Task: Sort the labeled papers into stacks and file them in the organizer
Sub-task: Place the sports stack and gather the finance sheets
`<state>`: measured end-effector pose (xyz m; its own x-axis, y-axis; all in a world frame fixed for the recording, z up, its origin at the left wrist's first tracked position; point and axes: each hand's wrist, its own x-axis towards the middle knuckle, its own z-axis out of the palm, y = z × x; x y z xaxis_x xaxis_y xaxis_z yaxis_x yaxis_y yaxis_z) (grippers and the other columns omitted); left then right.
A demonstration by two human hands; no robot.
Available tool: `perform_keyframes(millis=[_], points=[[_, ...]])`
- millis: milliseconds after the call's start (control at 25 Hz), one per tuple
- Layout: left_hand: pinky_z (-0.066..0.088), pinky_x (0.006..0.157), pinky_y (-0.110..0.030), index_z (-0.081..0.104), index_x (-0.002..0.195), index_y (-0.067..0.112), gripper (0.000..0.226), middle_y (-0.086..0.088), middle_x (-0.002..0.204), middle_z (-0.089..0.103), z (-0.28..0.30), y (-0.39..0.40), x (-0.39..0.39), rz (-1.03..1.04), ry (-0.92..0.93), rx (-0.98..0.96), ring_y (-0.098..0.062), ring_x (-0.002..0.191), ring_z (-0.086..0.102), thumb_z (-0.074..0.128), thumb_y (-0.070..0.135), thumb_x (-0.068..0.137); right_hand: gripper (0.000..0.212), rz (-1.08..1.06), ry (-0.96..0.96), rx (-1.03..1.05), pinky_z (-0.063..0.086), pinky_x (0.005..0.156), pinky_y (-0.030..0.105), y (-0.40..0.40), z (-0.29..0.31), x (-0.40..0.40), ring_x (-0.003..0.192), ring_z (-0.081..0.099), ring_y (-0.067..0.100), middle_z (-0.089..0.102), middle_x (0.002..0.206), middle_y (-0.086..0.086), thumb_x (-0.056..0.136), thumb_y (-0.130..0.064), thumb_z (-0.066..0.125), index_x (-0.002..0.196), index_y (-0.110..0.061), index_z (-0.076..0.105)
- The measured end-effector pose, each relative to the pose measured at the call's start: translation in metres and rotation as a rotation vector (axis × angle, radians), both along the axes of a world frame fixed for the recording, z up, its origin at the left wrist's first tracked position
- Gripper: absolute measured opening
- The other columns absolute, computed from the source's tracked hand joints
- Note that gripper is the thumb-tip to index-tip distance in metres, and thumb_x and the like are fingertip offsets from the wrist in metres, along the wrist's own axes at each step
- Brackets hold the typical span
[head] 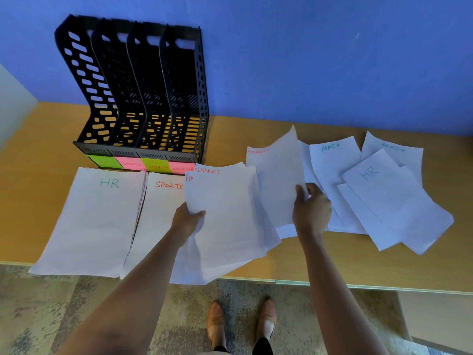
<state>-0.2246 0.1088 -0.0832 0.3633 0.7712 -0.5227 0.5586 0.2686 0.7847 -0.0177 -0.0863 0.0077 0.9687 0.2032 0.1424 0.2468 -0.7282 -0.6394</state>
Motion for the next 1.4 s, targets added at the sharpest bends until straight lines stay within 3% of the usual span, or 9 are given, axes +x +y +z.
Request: perform_keyframes(millis=[200,360,480,560,680,840,1040,1280,1400], points=[[0.047,0.097,-0.036,0.054,0.134,0.007,0.049,-0.013,0.133,0.061,0.0,0.002,0.0,-0.003,-0.02,-0.01,-0.032,0.118,0.056,0.07,0.006,0.088,0.02,-0.157,-0.188,0.238,0.032,0.059,0.024,-0.018,0.025,0.036,0.074,0.064,0.034,0.073,0.084,0.015,0.098,-0.027,0.055,0.098,-0.013,0.069],[0.045,0.103,-0.038,0.055,0.134,0.007,0.049,-0.013,0.134,0.061,0.0,0.005,0.002,-0.001,-0.03,-0.05,-0.033,0.121,0.056,0.07,0.004,0.087,0.024,-0.243,-0.09,0.399,0.033,0.065,0.019,-0.034,0.013,0.061,0.082,0.065,0.027,0.073,0.091,0.015,0.095,-0.026,0.059,0.098,-0.005,0.07],[0.043,0.11,-0.046,0.055,0.136,0.006,0.05,-0.012,0.134,0.062,0.001,0.005,0.002,0.016,-0.063,-0.1,-0.034,0.124,0.056,0.072,0.01,0.088,0.023,-0.141,0.103,0.41,0.036,0.057,0.02,-0.03,-0.011,0.049,0.074,0.059,0.019,0.07,0.085,0.013,0.095,-0.027,0.062,0.097,-0.005,0.07],[0.042,0.109,-0.043,0.055,0.136,0.008,0.049,-0.01,0.134,0.062,0.003,0.004,0.003,0.035,-0.087,-0.117,-0.032,0.126,0.056,0.069,0.021,0.091,0.019,-0.039,0.2,0.407,0.035,0.049,0.01,-0.022,-0.031,0.027,0.067,0.055,0.017,0.067,0.078,0.012,0.094,-0.024,0.065,0.094,-0.006,0.07],[0.034,0.11,-0.037,0.047,0.144,0.011,0.055,-0.007,0.145,0.053,0.007,0.005,0.007,0.089,-0.115,-0.187,-0.03,0.135,0.046,0.051,0.044,0.099,0.006,0.095,0.308,0.353,0.036,0.049,0.008,-0.013,-0.06,-0.009,0.065,0.058,0.021,0.065,0.068,0.004,0.093,-0.02,0.066,0.089,-0.016,0.069],[0.026,0.119,-0.049,0.034,0.152,0.016,0.063,-0.007,0.156,0.038,0.006,0.006,0.01,0.134,-0.093,-0.179,-0.032,0.142,0.036,0.037,0.054,0.101,0.018,0.257,0.43,0.216,0.047,0.051,0.015,-0.014,-0.091,-0.04,0.069,0.065,0.011,0.072,0.089,0.002,0.094,-0.023,0.065,0.112,-0.02,0.065],[0.042,0.102,-0.036,0.054,0.137,0.011,0.052,-0.009,0.136,0.061,0.003,0.002,0.006,0.085,-0.111,-0.124,-0.03,0.126,0.055,0.068,0.031,0.092,0.036,0.342,0.388,0.089,0.06,0.078,0.041,-0.011,-0.098,-0.053,0.098,0.067,0.021,0.066,0.119,0.003,0.093,-0.016,0.064,0.126,-0.02,0.051],[0.045,0.088,-0.032,0.063,0.125,0.005,0.052,-0.009,0.124,0.067,0.003,-0.001,0.013,0.1,-0.024,-0.096,-0.026,0.104,0.061,0.081,0.024,0.081,0.035,0.432,0.31,-0.034,0.053,0.097,0.04,-0.007,-0.1,-0.057,0.112,0.058,0.027,0.053,0.126,0.009,0.088,-0.008,0.068,0.122,-0.008,0.061],[0.048,0.091,-0.034,0.063,0.125,0.005,0.055,-0.01,0.121,0.067,0.008,-0.006,0.021,0.142,-0.005,-0.068,-0.031,0.109,0.062,0.08,0.032,0.081,0.036,0.456,0.347,-0.052,0.05,0.102,0.038,-0.009,-0.1,-0.052,0.118,0.056,0.027,0.052,0.131,0.01,0.088,-0.007,0.068,0.124,-0.008,0.061]])
